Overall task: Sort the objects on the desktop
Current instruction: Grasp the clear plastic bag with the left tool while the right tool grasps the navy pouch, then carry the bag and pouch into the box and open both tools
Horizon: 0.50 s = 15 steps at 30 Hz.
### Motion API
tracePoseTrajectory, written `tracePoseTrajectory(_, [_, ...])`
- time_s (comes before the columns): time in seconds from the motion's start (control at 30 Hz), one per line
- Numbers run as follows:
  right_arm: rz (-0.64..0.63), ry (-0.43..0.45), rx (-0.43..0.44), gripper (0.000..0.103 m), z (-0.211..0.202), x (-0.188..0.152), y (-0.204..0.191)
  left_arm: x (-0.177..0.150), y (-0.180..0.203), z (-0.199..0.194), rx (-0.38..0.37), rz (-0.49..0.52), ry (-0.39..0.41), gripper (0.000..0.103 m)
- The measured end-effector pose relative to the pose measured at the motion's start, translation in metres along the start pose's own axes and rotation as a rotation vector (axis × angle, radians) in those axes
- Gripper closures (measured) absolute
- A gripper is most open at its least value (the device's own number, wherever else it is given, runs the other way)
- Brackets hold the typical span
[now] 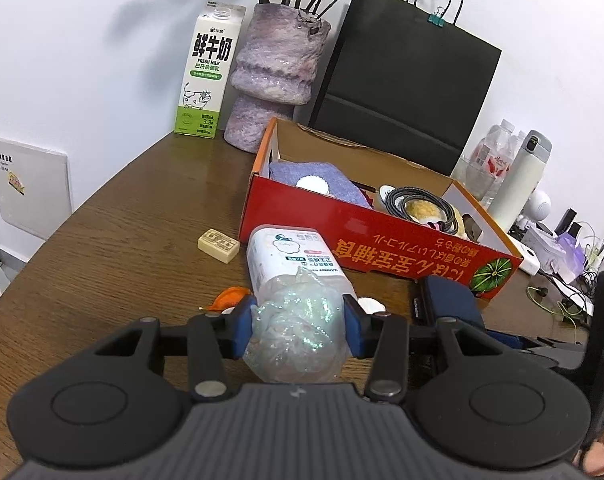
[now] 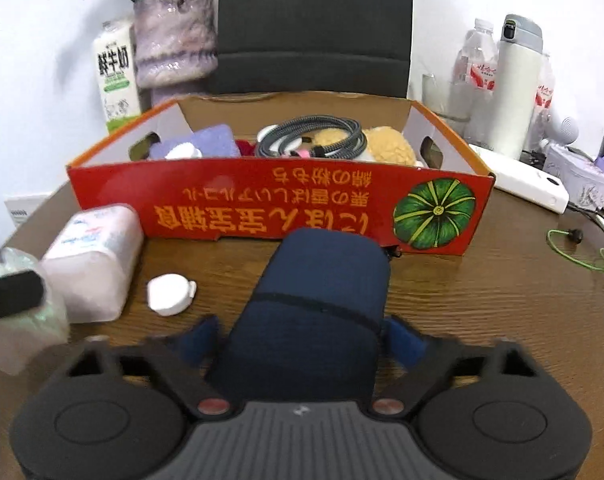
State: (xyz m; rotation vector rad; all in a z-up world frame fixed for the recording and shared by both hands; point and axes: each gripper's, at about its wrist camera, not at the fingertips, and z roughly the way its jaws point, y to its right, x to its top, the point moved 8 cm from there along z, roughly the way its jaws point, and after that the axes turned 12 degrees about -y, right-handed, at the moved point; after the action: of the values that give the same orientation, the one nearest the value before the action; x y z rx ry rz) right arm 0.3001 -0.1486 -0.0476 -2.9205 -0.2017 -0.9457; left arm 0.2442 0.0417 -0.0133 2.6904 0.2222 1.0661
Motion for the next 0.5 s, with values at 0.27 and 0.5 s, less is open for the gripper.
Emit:
tracePoseTrajectory(0.27, [0.048,0.062,0.097,0.040,-0.025,-0.008,0.013,-0.002,0.004,0.000,-0.020,0.014,0.000,0.057])
tracePoseTrajectory(0.5, [0.067,0.127,0.135,0.041,-0.050,-0.016,0.025,-0.005,0.013,-0.002,-0.036,0.045,0.009,0.057])
